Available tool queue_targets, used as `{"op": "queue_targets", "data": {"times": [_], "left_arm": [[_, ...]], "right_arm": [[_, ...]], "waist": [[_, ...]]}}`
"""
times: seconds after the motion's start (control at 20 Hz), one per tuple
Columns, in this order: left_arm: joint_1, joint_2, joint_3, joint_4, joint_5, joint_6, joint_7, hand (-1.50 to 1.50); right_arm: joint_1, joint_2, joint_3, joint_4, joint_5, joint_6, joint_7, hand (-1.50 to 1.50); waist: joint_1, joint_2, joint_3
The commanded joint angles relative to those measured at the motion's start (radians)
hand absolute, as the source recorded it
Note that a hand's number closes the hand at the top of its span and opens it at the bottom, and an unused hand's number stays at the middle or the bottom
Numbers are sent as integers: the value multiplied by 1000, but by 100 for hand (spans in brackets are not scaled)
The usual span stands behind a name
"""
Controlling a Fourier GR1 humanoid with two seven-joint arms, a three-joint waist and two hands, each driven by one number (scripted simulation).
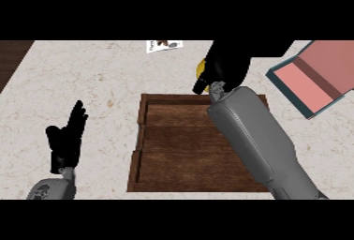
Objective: Pick the lemon from the tray and place it in the cardboard box
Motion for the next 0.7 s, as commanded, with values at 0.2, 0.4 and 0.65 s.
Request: {"op": "queue_targets", "data": {"times": [0.2, 0.4, 0.65], "left_arm": [[-2, -2, 5, -24, 2, 0, 39, 0], [10, 27, 27, -21, 11, -29, 17, 0], [8, 15, 41, -10, 23, -36, 6, 0]], "right_arm": [[-92, -89, -95, -193, 62, 183, 144, 150], [-73, -148, -121, -224, 94, 236, 115, 150], [-47, -276, -231, -198, 94, 169, -35, 150]], "waist": [[-13, -4, 0], [-9, -3, 0], [-3, 2, 0]]}}
